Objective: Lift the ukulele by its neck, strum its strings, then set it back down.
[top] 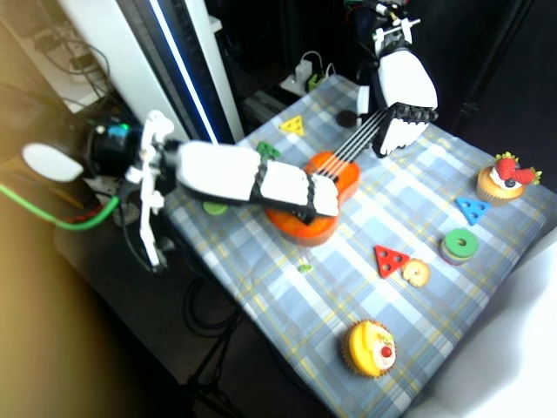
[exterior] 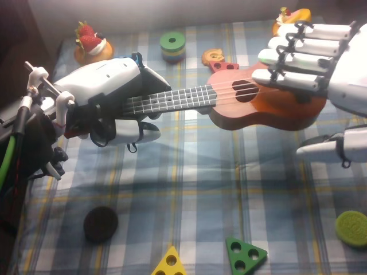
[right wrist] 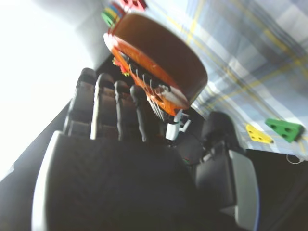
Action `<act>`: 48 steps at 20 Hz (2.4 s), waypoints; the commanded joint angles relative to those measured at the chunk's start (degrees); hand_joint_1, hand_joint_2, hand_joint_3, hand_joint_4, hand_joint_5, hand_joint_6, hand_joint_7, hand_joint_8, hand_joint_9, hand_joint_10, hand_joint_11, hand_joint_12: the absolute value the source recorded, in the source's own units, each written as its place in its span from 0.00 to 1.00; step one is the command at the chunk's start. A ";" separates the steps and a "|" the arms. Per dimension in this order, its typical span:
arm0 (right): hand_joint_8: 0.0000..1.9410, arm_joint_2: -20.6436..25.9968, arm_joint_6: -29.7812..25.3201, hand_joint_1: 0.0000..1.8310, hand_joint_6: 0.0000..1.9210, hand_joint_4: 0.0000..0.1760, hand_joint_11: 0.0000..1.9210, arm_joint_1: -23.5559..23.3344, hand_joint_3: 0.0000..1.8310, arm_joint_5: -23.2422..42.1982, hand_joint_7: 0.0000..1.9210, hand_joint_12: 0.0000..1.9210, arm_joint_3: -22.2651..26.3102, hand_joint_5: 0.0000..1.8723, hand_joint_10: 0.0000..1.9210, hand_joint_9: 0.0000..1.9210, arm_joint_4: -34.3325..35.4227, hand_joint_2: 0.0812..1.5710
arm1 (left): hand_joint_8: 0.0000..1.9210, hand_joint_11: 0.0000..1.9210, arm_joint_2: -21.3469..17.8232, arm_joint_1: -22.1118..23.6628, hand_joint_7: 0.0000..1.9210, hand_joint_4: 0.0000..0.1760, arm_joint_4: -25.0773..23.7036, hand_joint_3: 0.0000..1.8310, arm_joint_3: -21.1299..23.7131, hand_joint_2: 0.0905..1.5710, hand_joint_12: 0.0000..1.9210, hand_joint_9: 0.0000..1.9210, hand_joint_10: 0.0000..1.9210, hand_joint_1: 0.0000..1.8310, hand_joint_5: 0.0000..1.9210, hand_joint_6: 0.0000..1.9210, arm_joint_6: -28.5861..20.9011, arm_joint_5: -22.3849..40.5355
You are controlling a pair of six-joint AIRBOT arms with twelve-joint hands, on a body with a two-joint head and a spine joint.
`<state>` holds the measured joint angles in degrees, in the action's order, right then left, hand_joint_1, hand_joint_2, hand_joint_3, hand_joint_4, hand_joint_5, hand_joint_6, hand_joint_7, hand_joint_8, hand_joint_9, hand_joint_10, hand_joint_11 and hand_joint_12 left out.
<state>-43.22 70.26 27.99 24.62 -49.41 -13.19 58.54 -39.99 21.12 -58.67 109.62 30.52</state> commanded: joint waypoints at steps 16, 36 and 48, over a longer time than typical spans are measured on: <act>0.00 4.87 -8.29 0.27 0.00 0.00 0.00 -0.85 0.01 14.49 0.02 0.00 -0.11 0.21 0.00 0.00 -1.26 0.93 | 1.00 0.72 0.84 0.39 0.63 0.00 0.69 0.00 -1.08 0.73 1.00 0.69 1.00 0.73 0.45 1.00 -0.49 5.55; 0.00 3.00 -8.28 0.34 0.00 0.00 0.00 -0.85 0.00 15.54 0.02 0.19 -0.47 0.21 0.00 0.01 -0.54 0.96 | 1.00 0.53 3.90 0.13 0.38 0.00 5.84 0.01 -5.02 0.78 1.00 0.47 1.00 0.58 0.35 0.83 7.33 -3.58; 0.00 6.44 -8.14 0.06 0.00 0.19 0.00 -0.86 0.00 19.87 0.00 0.00 1.00 0.03 0.00 0.00 1.11 0.86 | 0.00 0.00 -2.47 -0.73 0.00 0.38 1.83 0.00 1.05 0.66 0.00 0.00 0.00 0.30 0.00 0.00 2.49 6.08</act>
<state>-36.93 61.89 27.99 36.84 -48.49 -13.15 55.81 -41.12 23.35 -57.19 111.55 28.91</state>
